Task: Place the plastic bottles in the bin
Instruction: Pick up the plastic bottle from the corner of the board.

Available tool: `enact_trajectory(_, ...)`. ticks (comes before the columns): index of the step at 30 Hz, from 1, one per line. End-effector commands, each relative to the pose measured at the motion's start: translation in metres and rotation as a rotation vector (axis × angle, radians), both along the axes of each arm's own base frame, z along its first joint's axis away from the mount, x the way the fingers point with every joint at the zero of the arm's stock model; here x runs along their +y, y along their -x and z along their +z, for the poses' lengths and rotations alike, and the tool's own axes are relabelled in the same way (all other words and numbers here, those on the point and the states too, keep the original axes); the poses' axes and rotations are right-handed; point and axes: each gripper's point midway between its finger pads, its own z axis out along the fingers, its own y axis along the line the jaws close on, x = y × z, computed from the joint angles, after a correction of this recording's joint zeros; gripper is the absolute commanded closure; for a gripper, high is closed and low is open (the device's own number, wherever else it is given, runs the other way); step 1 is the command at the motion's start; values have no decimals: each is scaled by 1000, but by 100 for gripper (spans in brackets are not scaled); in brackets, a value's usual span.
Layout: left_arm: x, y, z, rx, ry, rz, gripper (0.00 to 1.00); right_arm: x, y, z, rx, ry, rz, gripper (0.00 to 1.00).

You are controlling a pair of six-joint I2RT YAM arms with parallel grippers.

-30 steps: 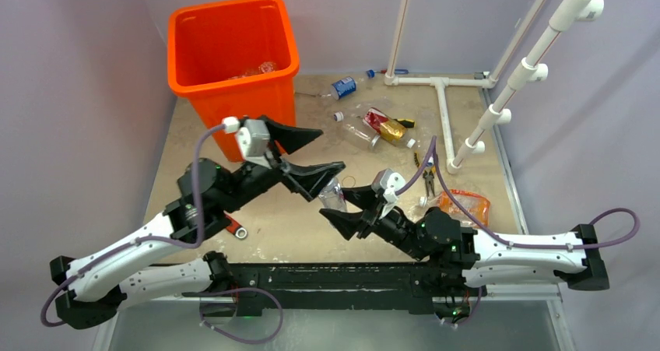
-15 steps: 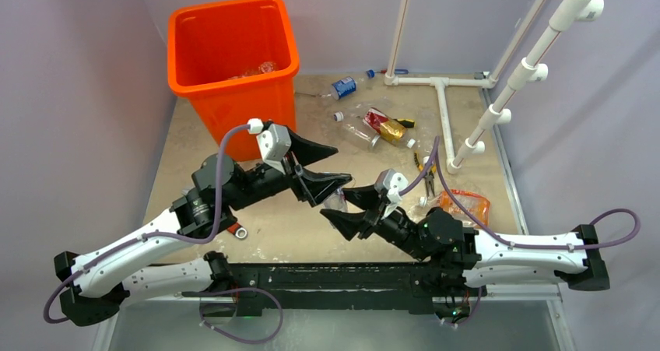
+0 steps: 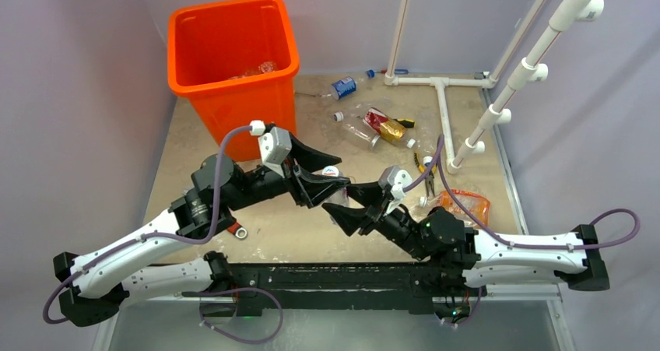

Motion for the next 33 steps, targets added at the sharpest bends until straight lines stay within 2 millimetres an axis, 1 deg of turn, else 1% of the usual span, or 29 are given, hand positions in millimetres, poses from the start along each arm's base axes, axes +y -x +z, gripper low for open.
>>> enact_trajectory(1, -5, 6, -5, 12, -7, -46, 54, -2, -3, 16, -10, -47, -17, 86)
enact_trajectory(3, -6, 7, -6, 12, -8, -50, 60, -3, -3, 17, -9, -52, -18, 86)
enact_trajectory(4, -7, 7, -7, 14, -13, -56, 61, -3, -3, 17, -8, -52, -18, 86)
enact_trajectory(5, -8, 8, -9, 17, -16, -62, 59, -4, -3, 17, -8, -53, -20, 86)
enact_trajectory(6, -8, 8, -10, 18, -21, -64, 54, -4, -3, 17, -7, -53, -22, 86)
enact_trajectory(8, -9, 9, -13, 26, -30, -67, 39, -5, -4, 18, -6, -57, -24, 86)
enact_trajectory(9, -9, 9, -14, 30, -34, -69, 37, -5, -4, 18, -6, -58, -25, 86)
enact_trajectory(11, -9, 9, -18, 34, -41, -70, 37, -6, -4, 19, -6, -61, -27, 86)
enact_trajectory(12, -9, 9, -19, 36, -43, -70, 40, -6, -4, 20, -8, -65, -26, 86)
enact_trajectory(14, -9, 9, -22, 40, -44, -71, 49, -6, -4, 20, -8, -64, -26, 86)
enact_trajectory(16, -9, 10, -23, 40, -43, -71, 63, -5, -4, 20, -9, -64, -24, 86)
enact_trajectory(17, -8, 10, -22, 39, -38, -70, 71, -4, -3, 19, -9, -62, -23, 86)
enact_trajectory(18, -7, 10, -21, 36, -36, -68, 84, -4, -3, 19, -10, -62, -22, 86)
enact_trajectory(19, -6, 9, -20, 33, -34, -61, 100, -3, -3, 19, -8, -59, -21, 86)
enact_trajectory(20, -4, 7, -19, 33, -31, -44, 100, -2, -3, 17, -4, -52, -20, 86)
enact_trajectory(21, -1, 6, -16, 27, -20, -29, 100, -1, -3, 17, 2, -48, -20, 84)
enact_trajectory(22, 2, 4, -14, 22, -12, -13, 100, 0, -3, 16, 8, -43, -17, 76)
enact_trajectory(24, 7, 0, -8, 17, 6, 20, 100, 2, -1, 14, 16, -32, -3, 45)
enact_trajectory(25, 10, -2, -6, 13, 13, 41, 100, 2, 0, 14, 20, -28, 4, 33)
enact_trajectory(26, 14, -6, -2, 6, 15, 69, 100, 2, 2, 16, 19, -22, 13, 25)
enact_trajectory(27, 19, -11, 4, -7, 14, 109, 100, 1, 3, 16, 16, -8, 23, 5)
enact_trajectory(28, 28, -20, 16, -37, 13, 176, 100, -1, 4, 18, 12, 5, 28, 2)
enact_trajectory(29, 35, -24, 23, -49, 1, 216, 100, -4, 5, 20, 12, 17, 30, 1)
enact_trajectory(30, 49, -38, 33, -77, -13, 318, 100, -8, 6, 22, 11, 30, 30, 1)
enact_trajectory(33, 82, -67, 66, -146, -25, 560, 100, -23, 7, 24, 15, 43, 28, 1)
